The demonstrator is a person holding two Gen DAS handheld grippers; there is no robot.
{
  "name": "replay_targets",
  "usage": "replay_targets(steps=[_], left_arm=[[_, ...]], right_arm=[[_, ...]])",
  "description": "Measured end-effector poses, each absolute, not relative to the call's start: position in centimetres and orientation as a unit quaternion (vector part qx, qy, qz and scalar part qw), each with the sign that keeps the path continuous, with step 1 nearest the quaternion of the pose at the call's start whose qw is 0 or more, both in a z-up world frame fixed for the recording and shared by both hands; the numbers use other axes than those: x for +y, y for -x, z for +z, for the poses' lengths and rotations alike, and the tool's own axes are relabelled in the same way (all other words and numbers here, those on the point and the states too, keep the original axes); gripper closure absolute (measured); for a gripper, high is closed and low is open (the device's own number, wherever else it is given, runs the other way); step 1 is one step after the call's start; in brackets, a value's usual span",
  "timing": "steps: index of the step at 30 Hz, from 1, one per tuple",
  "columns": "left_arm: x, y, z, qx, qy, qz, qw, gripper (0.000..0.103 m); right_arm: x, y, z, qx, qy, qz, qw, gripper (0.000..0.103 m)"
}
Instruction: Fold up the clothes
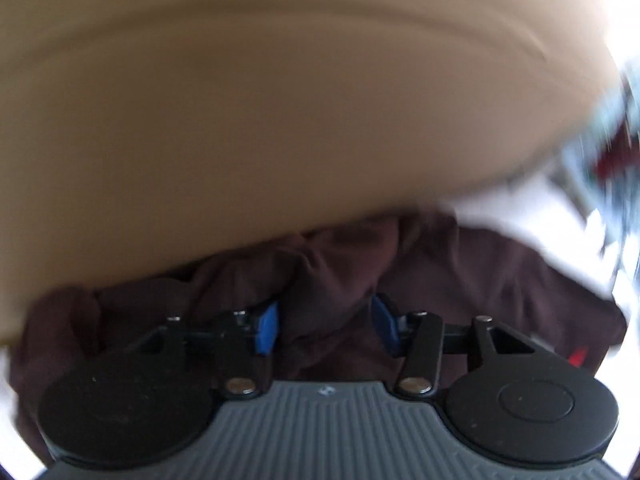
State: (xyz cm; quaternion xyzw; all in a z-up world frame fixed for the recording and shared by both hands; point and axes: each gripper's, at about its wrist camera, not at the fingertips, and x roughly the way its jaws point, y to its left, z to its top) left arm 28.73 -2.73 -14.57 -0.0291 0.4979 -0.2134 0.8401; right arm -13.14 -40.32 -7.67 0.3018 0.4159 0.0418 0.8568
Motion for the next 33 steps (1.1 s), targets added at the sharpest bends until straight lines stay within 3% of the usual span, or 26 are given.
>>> replay_targets(steps=[2, 5, 9, 15, 20, 22, 23, 24, 33], left_arm=[[-3.0, -27.8, -13.5, 0.495, 0.016, -0.217, 0.841, 0.049], [-4.1, -25.1, -10.8, 0.476, -0.03, -0.229, 0.849, 0.038], [-8.2, -21.1, -8.9, 0.468, -0.094, -0.279, 0.833, 0.034], [-15.8, -18.5, -11.9, 0.457, -0.196, -0.277, 0.822, 0.034], [-18.1, -19.2, -14.2, 0.467, -0.22, -0.23, 0.825, 0.036], [-18.5, -19.7, -14.7, 0.477, -0.214, -0.231, 0.821, 0.041], [-18.4, -19.9, -14.7, 0.481, -0.205, -0.236, 0.819, 0.064], [-18.4, -20.0, -14.7, 0.486, -0.196, -0.241, 0.817, 0.103], [-15.3, -21.3, -11.7, 0.504, -0.093, -0.244, 0.824, 0.103]], right_arm=[[-41.2, 13.0, -7.7, 0.42, -0.303, 0.048, 0.854, 0.065], [-42.4, 13.1, -7.8, 0.426, -0.305, 0.058, 0.85, 0.064], [-43.8, 13.3, -8.7, 0.438, -0.322, 0.075, 0.836, 0.063], [-44.4, 14.2, -10.5, 0.457, -0.345, 0.105, 0.813, 0.061], [-44.6, 15.2, -11.3, 0.459, -0.363, 0.121, 0.802, 0.06], [-44.6, 15.5, -11.6, 0.461, -0.368, 0.121, 0.798, 0.06], [-44.6, 15.7, -11.7, 0.462, -0.37, 0.121, 0.797, 0.06], [-44.7, 15.8, -11.8, 0.462, -0.372, 0.122, 0.796, 0.06], [-44.5, 15.1, -12.3, 0.462, -0.375, 0.131, 0.793, 0.06]])
